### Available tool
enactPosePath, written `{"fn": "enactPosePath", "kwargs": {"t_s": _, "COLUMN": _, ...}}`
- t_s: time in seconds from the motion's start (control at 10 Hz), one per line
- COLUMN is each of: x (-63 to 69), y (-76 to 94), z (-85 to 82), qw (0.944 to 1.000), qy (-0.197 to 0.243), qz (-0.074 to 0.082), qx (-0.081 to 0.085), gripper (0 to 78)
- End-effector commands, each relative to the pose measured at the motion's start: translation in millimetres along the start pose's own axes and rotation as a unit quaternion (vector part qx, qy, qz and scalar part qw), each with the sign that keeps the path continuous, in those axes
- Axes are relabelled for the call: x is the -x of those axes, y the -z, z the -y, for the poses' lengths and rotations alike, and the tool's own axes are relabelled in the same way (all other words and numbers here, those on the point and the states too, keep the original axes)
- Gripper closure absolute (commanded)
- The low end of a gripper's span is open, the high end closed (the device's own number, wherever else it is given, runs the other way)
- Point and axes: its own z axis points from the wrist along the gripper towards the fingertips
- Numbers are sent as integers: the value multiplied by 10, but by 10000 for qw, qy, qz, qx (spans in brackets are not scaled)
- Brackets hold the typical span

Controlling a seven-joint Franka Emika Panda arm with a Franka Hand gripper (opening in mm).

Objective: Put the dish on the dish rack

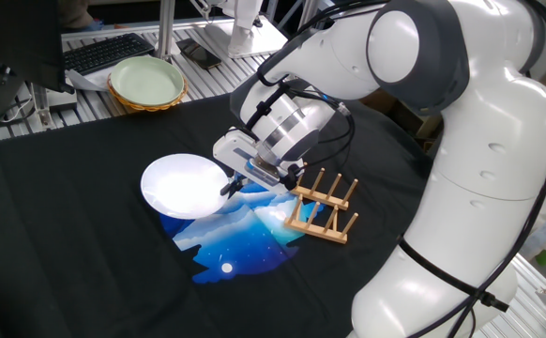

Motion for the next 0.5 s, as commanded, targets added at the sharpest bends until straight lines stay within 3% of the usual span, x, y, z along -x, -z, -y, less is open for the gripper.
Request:
{"fn": "enactPosePath", "kwargs": {"t_s": 0.1, "x": 8, "y": 7, "z": -6, "qw": 10000, "qy": -7, "qz": 18, "qx": 8, "gripper": 764}}
{"fn": "enactPosePath", "kwargs": {"t_s": 0.2, "x": -30, "y": 94, "z": -106, "qw": 9999, "qy": -106, "qz": 50, "qx": -31, "gripper": 764}}
{"fn": "enactPosePath", "kwargs": {"t_s": 0.5, "x": -13, "y": 169, "z": -158, "qw": 9999, "qy": -137, "qz": 37, "qx": -49, "gripper": 764}}
